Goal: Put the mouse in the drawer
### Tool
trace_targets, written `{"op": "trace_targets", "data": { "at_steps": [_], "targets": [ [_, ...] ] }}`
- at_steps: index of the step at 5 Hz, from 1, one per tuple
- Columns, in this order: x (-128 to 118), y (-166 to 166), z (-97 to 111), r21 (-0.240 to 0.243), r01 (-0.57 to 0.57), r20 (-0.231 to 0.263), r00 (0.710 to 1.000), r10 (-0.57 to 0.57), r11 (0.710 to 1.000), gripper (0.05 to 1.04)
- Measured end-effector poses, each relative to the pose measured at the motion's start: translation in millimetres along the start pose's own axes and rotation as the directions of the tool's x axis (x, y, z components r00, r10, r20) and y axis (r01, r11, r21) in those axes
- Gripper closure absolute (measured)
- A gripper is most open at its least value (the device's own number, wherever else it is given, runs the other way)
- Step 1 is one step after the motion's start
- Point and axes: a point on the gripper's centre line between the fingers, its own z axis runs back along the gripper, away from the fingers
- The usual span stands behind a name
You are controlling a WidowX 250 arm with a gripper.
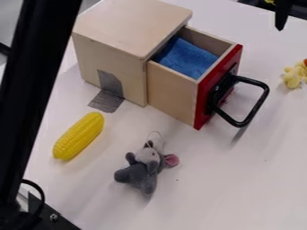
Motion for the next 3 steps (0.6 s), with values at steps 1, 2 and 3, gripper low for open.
{"op": "trace_targets", "data": {
  "at_steps": [1, 2, 3],
  "targets": [
    [-6, 1, -22, 0.017, 0.002, -0.052, 0.999, -0.002, 1.000, 0.083],
    [-28, 6, -26, 0.029, 0.007, -0.081, 0.997, -0.004, 1.000, 0.083],
    [-52, 11, 7, 0.006, 0.012, -0.033, 0.999, -0.012, 1.000, 0.083]
  ]
}}
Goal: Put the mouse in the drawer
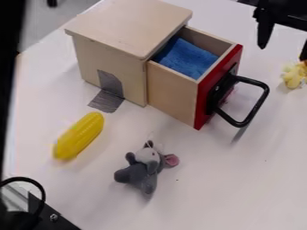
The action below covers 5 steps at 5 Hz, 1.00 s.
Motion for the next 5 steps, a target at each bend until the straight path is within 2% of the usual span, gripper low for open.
{"op": "trace_targets", "data": {
  "at_steps": [1, 2, 3, 4, 5],
  "targets": [
    [-35, 6, 17, 0.003, 0.032, 0.037, 0.999, -0.032, 0.999, 0.083],
    [-81, 18, 28, -0.013, 0.043, 0.054, 0.998, -0.043, 0.999, 0.083],
    [-128, 43, 26, -0.032, 0.046, 0.062, 0.997, -0.044, 0.998, 0.083],
    [-161, 79, 9, -0.021, 0.035, 0.048, 0.998, -0.034, 0.999, 0.083],
    [-182, 110, -15, -0.035, 0.025, 0.032, 0.999, -0.024, 0.999, 0.083]
  ]
}}
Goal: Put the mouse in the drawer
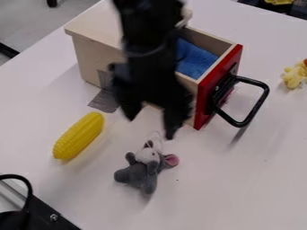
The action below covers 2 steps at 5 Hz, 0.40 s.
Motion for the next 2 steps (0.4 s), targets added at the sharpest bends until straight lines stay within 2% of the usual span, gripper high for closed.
{"op": "trace_targets", "data": {
  "at_steps": [1, 2],
  "targets": [
    [-4, 17, -28, 0.009, -0.028, -0.018, 0.999, 0.028, 1.000, 0.083],
    [-5, 18, -50, 0.029, -0.041, -0.070, 0.997, 0.043, 0.999, 0.083]
  ]
}}
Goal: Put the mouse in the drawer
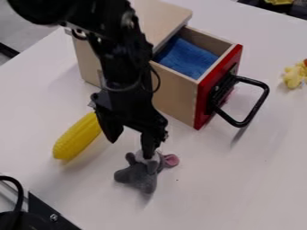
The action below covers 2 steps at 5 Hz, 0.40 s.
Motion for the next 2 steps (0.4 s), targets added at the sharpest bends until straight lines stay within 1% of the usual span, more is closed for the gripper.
{"op": "trace_targets", "data": {
  "at_steps": [1, 2],
  "targets": [
    [3.9, -15.4, -13.6, -0.030, -0.001, -0.001, 1.000, 0.001, 1.000, 0.083],
    [-2.6, -23.4, -23.6, -0.047, -0.001, -0.013, 1.000, 0.000, 0.999, 0.083]
  ]
}}
